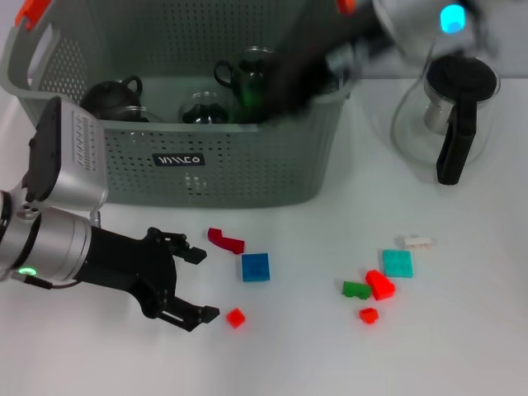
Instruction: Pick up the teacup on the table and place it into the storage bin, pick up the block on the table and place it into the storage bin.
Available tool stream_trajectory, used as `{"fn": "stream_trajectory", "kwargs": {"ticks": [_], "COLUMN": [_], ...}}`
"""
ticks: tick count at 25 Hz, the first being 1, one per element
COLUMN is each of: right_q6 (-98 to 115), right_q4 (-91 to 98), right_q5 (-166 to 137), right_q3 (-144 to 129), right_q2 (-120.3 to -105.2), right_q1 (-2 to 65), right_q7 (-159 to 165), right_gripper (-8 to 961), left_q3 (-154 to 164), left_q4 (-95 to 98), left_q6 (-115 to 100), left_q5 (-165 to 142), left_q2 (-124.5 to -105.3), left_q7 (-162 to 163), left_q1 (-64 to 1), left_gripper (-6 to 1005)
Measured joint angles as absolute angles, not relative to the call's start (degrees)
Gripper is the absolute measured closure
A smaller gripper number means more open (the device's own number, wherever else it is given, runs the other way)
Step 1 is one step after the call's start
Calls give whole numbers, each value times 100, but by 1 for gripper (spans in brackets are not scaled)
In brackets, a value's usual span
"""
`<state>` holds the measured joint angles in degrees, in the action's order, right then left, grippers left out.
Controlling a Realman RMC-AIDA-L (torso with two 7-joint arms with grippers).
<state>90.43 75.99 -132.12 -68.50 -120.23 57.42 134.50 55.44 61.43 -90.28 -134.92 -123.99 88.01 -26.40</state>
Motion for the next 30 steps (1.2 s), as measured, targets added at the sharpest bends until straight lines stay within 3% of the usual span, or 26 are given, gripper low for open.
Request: {"fn": "stream_trajectory", "kwargs": {"ticks": [9, 16, 22, 30], "right_q6": [6932, 5711, 6580, 8958], "right_q4": [5388, 4325, 5710, 7102], "right_q5": [-13021, -13026, -12131, -10079], "right_q3": [-6258, -6517, -6533, -5779], "right_q2": [-11987, -12022, -12020, -11863], "right_q1": [6745, 6736, 5690, 3803], "right_q7": [12574, 12154, 11632, 10575], "right_gripper": [513, 485, 393, 91], "left_q3": [5546, 5542, 5400, 5367], "left_q4": [6143, 6152, 6111, 6069], "left_q6": [-9024, -9019, -9026, -9009], "left_q5": [-13476, -13481, -13460, -13446], "left_q2": [-12402, -12395, -12359, -12351], "left_q7": [8802, 8875, 8903, 8905], "left_q1": [-2712, -2736, -2773, -2796], "left_gripper": [93, 94, 95, 96]}}
